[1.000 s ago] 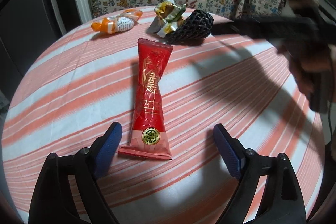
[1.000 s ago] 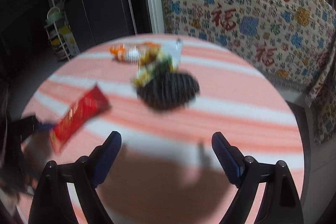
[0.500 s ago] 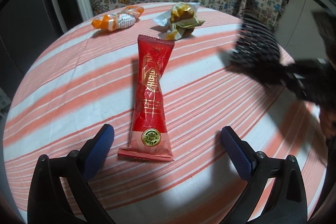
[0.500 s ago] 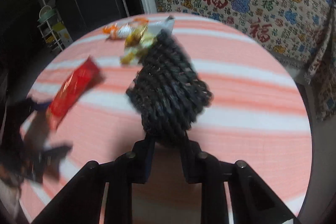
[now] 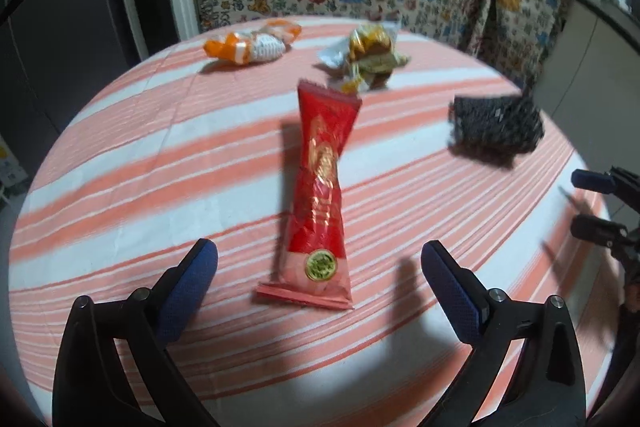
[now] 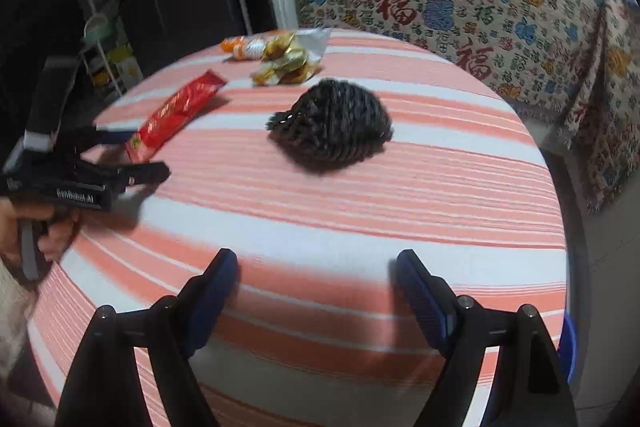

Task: Collect trash

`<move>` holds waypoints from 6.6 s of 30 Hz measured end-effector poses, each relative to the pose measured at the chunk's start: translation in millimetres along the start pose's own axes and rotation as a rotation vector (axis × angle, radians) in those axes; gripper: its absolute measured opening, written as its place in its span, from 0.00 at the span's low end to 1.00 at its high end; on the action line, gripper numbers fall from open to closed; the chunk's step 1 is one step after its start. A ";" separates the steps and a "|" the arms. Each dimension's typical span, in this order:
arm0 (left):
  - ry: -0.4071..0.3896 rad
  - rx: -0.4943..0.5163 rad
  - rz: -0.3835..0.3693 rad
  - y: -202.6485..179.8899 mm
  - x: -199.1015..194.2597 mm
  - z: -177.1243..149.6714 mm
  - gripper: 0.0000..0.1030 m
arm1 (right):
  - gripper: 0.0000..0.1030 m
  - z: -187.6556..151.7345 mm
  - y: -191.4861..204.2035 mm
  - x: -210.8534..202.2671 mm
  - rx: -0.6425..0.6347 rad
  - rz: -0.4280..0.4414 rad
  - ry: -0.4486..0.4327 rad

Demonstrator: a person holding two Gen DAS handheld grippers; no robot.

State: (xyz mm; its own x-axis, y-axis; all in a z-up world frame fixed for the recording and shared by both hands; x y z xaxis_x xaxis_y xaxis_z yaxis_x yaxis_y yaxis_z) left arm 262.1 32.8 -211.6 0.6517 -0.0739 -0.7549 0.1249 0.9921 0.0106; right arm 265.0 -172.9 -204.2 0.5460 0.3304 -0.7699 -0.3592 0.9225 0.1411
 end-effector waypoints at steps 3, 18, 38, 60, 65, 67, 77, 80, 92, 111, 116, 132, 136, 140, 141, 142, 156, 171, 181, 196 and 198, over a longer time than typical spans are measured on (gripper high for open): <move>-0.039 -0.032 -0.056 6.1 -7.3 10.8 0.99 | 0.81 21.2 -7.3 -7.2 0.006 -0.020 -0.047; 0.037 -0.008 -0.105 6.3 9.3 29.7 0.12 | 0.13 78.7 14.6 30.6 -0.101 -0.010 0.075; -0.001 0.078 -0.333 -149.3 -27.1 69.6 0.10 | 0.13 34.2 -76.9 -85.6 0.132 -0.024 -0.065; 0.103 0.235 -0.505 -400.3 24.0 82.1 0.10 | 0.14 -87.3 -268.8 -155.4 0.533 -0.248 -0.047; 0.127 0.216 -0.507 -426.1 52.7 69.5 0.10 | 0.14 -106.3 -295.8 -143.4 0.576 -0.269 -0.041; 0.135 0.210 -0.507 -431.4 61.9 65.9 0.10 | 0.14 -111.3 -302.2 -136.9 0.574 -0.282 -0.039; 0.179 0.197 -0.527 -449.3 100.8 50.0 0.11 | 0.14 -135.2 -326.9 -96.9 0.607 -0.243 0.003; 0.183 0.191 -0.533 -452.2 108.6 52.0 0.14 | 0.16 -139.3 -331.7 -87.3 0.606 -0.238 0.022; 0.160 0.186 -0.525 -447.4 113.5 58.6 0.53 | 0.37 -138.9 -337.9 -69.8 0.594 -0.226 0.041; 0.011 0.165 -0.330 -307.6 3.8 58.9 0.91 | 0.63 -94.5 -270.6 -118.1 0.304 -0.400 -0.145; 0.051 0.108 -0.111 -210.3 14.1 46.8 0.92 | 0.63 -66.5 -211.8 -113.7 0.175 -0.347 -0.175; 0.087 0.016 0.095 -17.9 38.6 31.3 1.00 | 0.63 -1.4 -20.7 -10.6 -0.071 -0.102 0.001; 0.081 0.058 0.059 3.1 45.4 41.0 1.00 | 0.63 11.0 9.3 25.8 -0.073 -0.074 0.069; 0.080 0.034 0.076 38.7 58.2 58.4 1.00 | 0.66 26.5 37.7 48.9 -0.111 -0.095 0.064; 0.081 0.024 0.081 47.5 61.9 62.7 1.00 | 0.65 32.3 42.9 54.3 -0.112 -0.092 0.062; 0.081 0.017 0.089 55.1 66.6 68.8 1.00 | 0.65 38.1 46.6 59.2 -0.108 -0.095 0.059; 0.084 0.048 0.052 108.2 115.7 126.3 1.00 | 0.83 94.3 65.5 113.9 -0.007 -0.143 0.026; 0.076 0.179 -0.048 99.3 162.5 178.4 1.00 | 0.90 132.2 50.5 134.9 0.216 -0.066 -0.065; -0.001 0.272 -0.040 76.2 145.1 172.9 0.70 | 0.41 119.0 55.8 127.9 0.101 -0.030 -0.044; 0.099 0.008 0.078 12.6 12.1 6.6 0.72 | 0.43 17.1 16.7 32.6 -0.065 -0.028 -0.024; 0.095 0.004 0.096 1.1 4.8 -3.8 0.73 | 0.44 8.7 16.0 25.5 -0.058 -0.033 -0.030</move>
State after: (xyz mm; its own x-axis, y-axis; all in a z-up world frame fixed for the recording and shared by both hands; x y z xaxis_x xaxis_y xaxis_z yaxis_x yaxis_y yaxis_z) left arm 262.6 33.9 -217.8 0.5874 0.0314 -0.8087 0.0683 0.9938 0.0881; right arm 279.8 -148.1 -216.2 0.5803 0.3067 -0.7545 -0.3832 0.9203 0.0794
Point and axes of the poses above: each gripper's, at about its wrist camera, not at the fingertips, and x roughly the way its jaws point, y to its left, z to its top, the point moved 3 cm from there along x, roughly the way its jaws point, and after that the axes turned 3 degrees about x, right-handed, at the moved point
